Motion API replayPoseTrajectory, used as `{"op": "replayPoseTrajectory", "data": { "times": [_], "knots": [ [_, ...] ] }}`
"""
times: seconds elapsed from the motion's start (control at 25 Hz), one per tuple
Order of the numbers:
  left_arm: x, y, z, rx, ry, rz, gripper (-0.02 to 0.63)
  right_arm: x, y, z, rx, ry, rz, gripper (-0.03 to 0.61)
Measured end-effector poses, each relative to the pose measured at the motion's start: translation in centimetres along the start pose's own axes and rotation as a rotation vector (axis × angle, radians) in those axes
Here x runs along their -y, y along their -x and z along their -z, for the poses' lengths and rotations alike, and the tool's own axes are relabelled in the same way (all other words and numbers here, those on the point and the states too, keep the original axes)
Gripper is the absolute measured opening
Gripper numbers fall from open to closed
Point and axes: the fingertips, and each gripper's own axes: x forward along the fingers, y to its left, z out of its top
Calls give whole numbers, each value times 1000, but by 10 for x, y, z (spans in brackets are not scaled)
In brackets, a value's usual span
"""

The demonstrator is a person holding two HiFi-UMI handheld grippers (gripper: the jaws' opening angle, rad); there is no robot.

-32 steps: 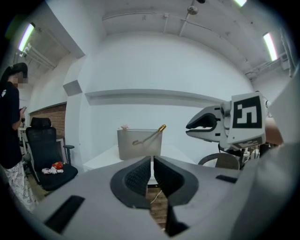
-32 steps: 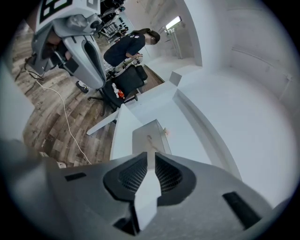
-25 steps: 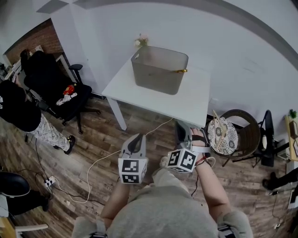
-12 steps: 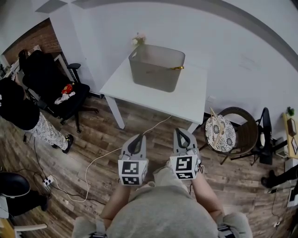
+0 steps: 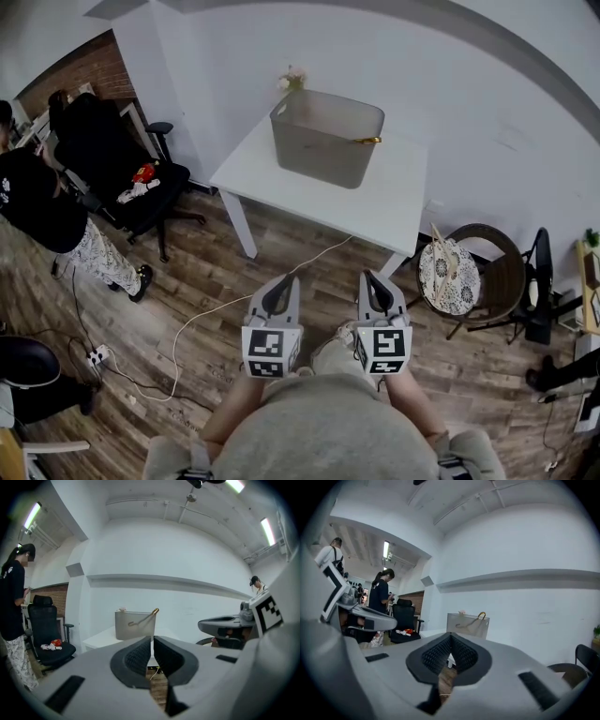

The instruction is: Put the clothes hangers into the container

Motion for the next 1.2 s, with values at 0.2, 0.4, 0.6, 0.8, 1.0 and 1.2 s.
{"op": "replayPoseTrajectory", "data": {
  "times": [0.2, 0.4, 0.6, 0.8, 1.0, 1.2],
  "knots": [
    [-4, -1, 4, -10, 5, -2, 20, -3, 1, 6, -22, -16, -9, 2],
    [-4, -5, 4, -12, 1, -4, 20, -5, -4, 9, -28, -30, -50, 2],
    [-1, -7, 3, -14, 3, 6, 20, -3, -5, 12, -44, -31, -47, 0],
    [0, -10, 2, -11, -9, 3, 20, 2, -6, 8, -32, -41, -41, 0],
    [4, -14, 1, -15, -3, 16, 20, 5, -8, 5, -27, -47, -41, 0],
    [4, -16, -2, -11, -7, 17, 20, 5, -9, 3, -27, -45, -39, 0]
  ]
}}
